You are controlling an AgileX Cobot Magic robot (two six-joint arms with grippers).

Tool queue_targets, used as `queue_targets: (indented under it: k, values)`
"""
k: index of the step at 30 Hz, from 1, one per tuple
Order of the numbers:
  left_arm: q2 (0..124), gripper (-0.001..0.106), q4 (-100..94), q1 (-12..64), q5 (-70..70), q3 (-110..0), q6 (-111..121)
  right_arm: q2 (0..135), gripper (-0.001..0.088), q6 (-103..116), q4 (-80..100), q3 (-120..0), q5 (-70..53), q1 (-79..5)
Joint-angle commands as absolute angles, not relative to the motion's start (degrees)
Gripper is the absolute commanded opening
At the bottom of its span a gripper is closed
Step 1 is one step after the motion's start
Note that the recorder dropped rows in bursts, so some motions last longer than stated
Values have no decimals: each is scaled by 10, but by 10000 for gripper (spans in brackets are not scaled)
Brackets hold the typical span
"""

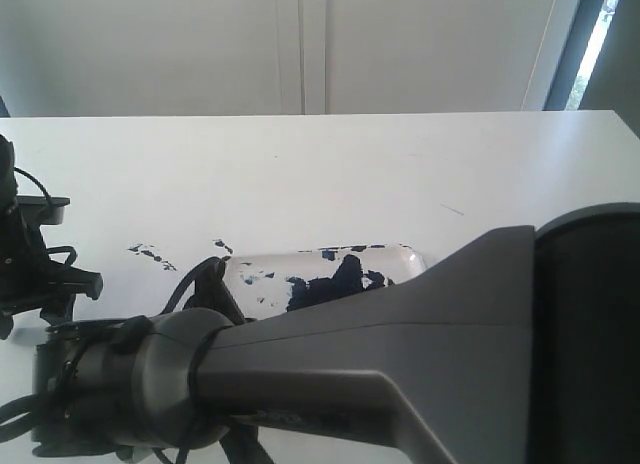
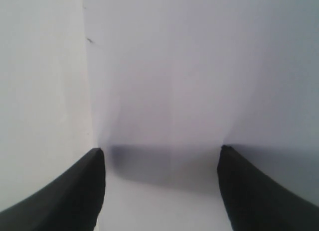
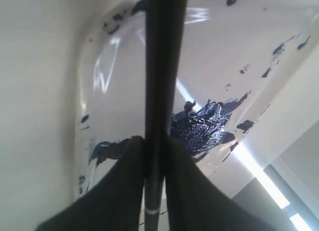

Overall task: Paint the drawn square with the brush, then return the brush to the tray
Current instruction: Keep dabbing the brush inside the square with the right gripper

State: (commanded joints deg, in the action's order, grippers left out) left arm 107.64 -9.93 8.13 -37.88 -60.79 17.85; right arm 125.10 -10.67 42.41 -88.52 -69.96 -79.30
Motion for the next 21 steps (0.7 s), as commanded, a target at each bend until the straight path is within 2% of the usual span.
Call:
queue_targets:
  k: [21]
  values:
    - [1076, 676, -102, 81, -383, -608, 179, 1250, 0, -103, 422, -885, -700, -771]
